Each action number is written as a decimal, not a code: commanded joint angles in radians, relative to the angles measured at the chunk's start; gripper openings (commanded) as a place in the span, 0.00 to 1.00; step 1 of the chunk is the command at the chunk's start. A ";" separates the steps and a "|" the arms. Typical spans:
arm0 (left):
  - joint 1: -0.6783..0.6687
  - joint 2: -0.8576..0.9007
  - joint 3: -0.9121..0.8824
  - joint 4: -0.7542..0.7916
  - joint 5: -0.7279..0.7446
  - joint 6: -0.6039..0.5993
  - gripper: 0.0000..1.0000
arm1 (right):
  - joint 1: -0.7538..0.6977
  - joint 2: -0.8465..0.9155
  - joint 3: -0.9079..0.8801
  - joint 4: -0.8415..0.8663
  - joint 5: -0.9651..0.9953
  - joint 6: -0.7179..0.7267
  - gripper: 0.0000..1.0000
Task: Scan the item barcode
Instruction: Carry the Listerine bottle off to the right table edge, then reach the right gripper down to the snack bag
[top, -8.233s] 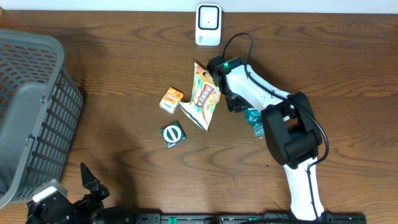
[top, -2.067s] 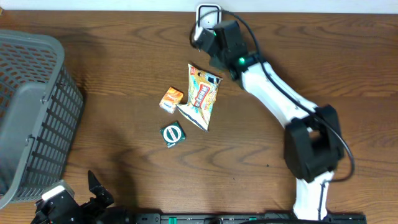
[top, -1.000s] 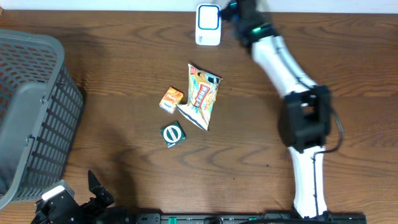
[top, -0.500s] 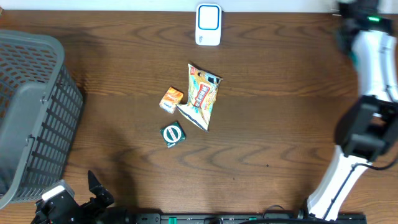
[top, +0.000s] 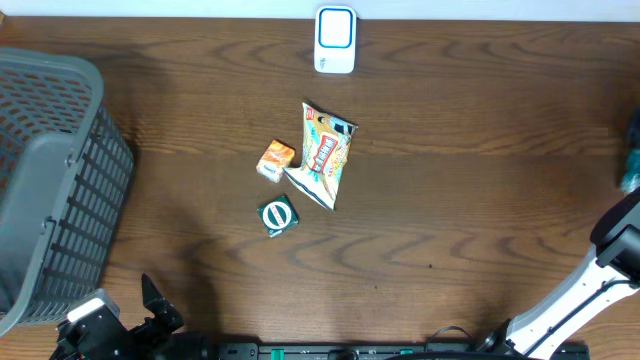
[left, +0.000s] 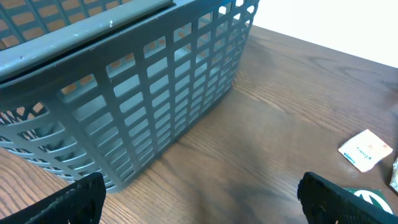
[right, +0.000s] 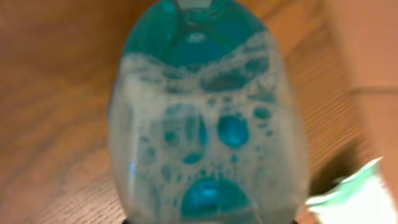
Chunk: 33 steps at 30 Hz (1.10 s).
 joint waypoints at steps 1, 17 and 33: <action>0.003 -0.001 0.001 0.000 -0.002 -0.006 0.98 | -0.006 -0.016 -0.050 0.019 0.048 0.101 0.01; 0.003 -0.001 0.001 0.000 -0.002 -0.006 0.98 | 0.031 -0.200 -0.043 -0.010 -0.095 0.521 0.99; 0.003 -0.001 0.001 0.000 -0.002 -0.006 0.98 | 0.806 -0.241 -0.044 -0.130 -0.565 0.627 0.99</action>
